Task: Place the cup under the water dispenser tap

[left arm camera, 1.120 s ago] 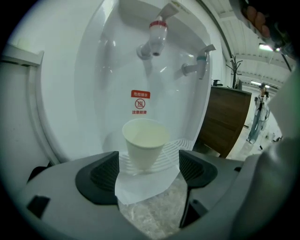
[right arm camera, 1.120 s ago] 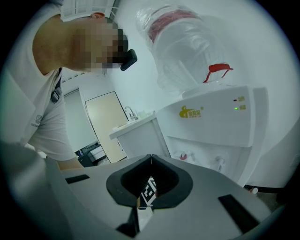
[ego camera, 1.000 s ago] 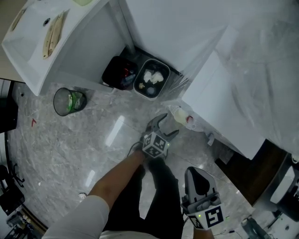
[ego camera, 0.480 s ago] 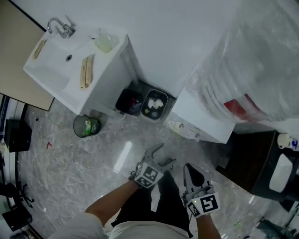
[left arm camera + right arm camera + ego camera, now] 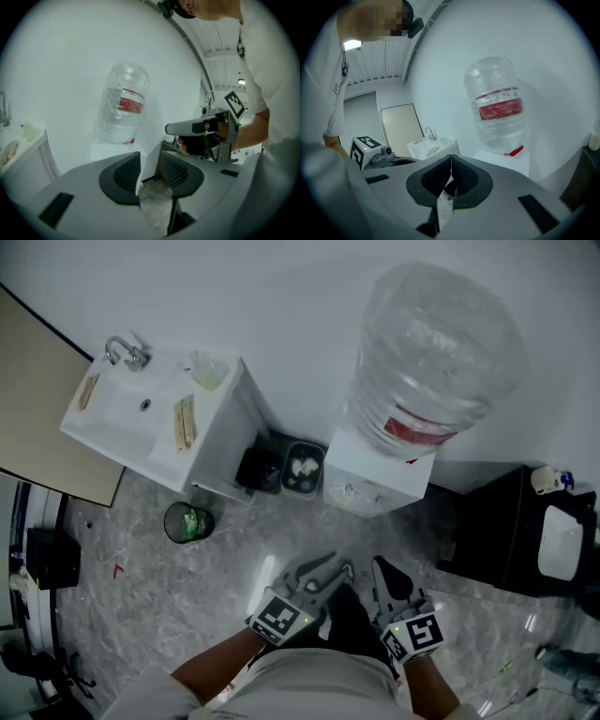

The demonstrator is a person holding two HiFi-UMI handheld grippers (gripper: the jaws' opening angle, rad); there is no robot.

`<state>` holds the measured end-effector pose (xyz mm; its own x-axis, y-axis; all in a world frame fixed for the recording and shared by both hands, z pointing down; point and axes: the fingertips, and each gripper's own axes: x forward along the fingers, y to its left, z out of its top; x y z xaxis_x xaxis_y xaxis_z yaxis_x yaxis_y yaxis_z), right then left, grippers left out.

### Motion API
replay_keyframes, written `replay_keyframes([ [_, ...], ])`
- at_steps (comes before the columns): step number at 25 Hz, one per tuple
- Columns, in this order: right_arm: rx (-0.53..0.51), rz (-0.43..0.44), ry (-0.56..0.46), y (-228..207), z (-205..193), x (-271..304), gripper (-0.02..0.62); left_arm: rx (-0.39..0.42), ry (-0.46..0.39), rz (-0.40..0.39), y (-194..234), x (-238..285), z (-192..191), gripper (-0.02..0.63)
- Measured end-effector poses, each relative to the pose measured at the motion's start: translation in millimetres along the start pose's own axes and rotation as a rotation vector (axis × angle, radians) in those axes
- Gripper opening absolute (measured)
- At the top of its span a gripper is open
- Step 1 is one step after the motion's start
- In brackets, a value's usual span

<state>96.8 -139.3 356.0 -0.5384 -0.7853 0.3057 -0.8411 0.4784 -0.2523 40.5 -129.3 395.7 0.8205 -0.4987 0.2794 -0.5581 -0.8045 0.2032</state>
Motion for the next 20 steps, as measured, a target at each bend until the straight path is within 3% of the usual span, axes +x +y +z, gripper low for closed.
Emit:
replay_keyframes([
  [3,-0.020,-0.004,-0.020,16,17,-9,0.017,-0.001,-0.040,0.003,-11,-16,30,0.038],
  [5,-0.022,-0.012,-0.032,27,29,-18,0.017,0.000,-0.058,0.004,-19,-25,53,0.006],
  [12,-0.058,-0.026,-0.052,53,49,-41,0.017,-0.010,-0.108,0.028,-40,-41,97,0.005],
  [20,-0.100,-0.051,-0.058,63,54,-57,0.015,-0.006,-0.124,0.005,-61,-48,101,0.005],
])
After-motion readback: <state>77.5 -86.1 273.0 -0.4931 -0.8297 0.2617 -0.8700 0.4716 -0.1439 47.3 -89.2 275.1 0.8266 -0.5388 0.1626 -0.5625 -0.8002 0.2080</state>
